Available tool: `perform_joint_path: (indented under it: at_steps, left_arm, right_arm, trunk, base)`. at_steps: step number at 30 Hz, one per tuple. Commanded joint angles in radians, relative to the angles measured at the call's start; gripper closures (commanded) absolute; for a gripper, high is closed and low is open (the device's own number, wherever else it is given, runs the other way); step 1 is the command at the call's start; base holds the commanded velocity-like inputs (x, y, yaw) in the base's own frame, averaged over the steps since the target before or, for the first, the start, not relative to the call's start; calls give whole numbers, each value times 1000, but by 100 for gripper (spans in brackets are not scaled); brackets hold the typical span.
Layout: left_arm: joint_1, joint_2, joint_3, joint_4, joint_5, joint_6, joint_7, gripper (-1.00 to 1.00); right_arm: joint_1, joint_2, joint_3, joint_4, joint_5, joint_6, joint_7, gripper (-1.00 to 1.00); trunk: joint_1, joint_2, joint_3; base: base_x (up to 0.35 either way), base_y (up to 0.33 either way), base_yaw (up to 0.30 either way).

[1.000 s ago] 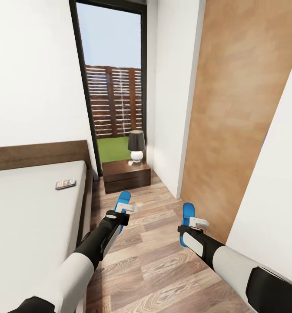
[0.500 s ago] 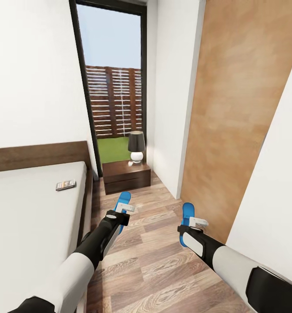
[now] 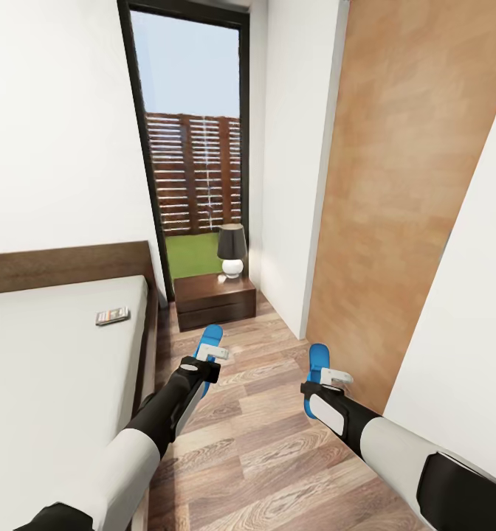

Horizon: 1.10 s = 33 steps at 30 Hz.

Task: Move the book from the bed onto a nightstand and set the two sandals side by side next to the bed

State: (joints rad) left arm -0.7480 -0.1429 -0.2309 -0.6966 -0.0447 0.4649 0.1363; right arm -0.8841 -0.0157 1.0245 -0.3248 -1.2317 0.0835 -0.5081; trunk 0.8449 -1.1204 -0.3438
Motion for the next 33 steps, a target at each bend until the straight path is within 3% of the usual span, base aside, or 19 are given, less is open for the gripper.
perform_joint_path:
  at_steps: [1, 33]
  left_arm:
    - [-1, 0, -3, -1, -4, 6, 3, 100]
    - [-1, 0, -2, -1, -4, 6, 3, 100]
  right_arm:
    - [-1, -1, 6, -3, -2, 7, -9, 100]
    - [-1, 1, 7, -2, -2, 7, -9, 100]
  trunk:
    - [-4, 6, 2]
    - [-127, 230, 102]
  base:
    - [0, 0, 0]
    - [0, 0, 0]
